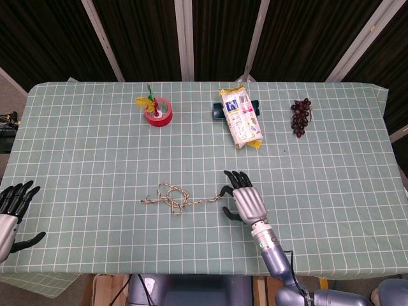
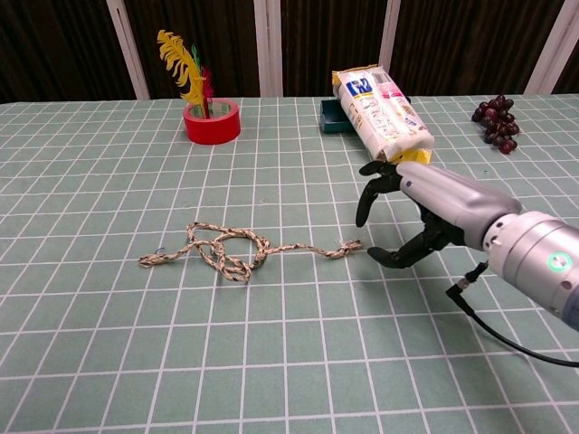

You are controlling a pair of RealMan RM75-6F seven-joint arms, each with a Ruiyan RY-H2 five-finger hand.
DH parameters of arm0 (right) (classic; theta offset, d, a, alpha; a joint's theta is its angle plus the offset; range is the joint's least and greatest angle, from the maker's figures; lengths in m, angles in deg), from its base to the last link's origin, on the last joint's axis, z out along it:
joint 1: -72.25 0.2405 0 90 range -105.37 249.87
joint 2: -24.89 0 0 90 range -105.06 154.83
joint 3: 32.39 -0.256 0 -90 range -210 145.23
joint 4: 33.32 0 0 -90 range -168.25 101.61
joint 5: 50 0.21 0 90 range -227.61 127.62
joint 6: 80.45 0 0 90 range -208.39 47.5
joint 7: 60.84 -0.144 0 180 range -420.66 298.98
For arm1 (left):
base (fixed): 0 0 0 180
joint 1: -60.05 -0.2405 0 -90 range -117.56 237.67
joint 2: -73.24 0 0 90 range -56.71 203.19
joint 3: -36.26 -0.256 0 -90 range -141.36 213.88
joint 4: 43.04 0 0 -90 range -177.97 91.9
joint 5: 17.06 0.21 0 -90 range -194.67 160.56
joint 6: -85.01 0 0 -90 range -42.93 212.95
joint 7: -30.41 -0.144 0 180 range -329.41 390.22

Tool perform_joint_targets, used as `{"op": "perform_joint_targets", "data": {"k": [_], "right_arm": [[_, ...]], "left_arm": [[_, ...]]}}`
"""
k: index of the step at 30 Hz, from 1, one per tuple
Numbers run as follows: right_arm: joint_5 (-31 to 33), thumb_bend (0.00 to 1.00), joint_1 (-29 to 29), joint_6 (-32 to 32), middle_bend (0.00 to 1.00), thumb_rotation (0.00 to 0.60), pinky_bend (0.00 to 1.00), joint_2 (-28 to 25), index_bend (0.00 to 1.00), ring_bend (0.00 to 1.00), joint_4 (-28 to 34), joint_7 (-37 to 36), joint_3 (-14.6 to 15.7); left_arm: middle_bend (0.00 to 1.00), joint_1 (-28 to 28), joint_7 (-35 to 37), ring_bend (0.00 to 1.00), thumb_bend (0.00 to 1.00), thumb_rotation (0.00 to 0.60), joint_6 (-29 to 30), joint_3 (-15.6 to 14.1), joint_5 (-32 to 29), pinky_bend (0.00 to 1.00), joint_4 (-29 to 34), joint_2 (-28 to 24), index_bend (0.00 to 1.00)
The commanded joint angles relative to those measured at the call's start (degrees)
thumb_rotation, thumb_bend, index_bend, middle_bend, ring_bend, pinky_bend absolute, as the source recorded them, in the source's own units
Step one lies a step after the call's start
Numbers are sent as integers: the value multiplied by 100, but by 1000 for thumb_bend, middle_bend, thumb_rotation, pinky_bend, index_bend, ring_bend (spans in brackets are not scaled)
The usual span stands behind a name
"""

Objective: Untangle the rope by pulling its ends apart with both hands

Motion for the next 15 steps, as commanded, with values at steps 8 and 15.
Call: {"op": "perform_joint_targets", "data": {"k": [8, 15], "right_arm": [[236, 357, 219, 54, 106, 600, 0, 429, 470, 0, -432, 59, -15], [294, 356, 316, 63, 112, 600, 0, 615, 478, 0, -659, -22, -49]], "left_arm": [[0, 16, 43, 0, 84, 600, -44, 6, -43, 0, -11, -2, 61], [0, 22, 80, 0, 84, 600, -54, 9, -57, 0, -16, -3, 61]]}}
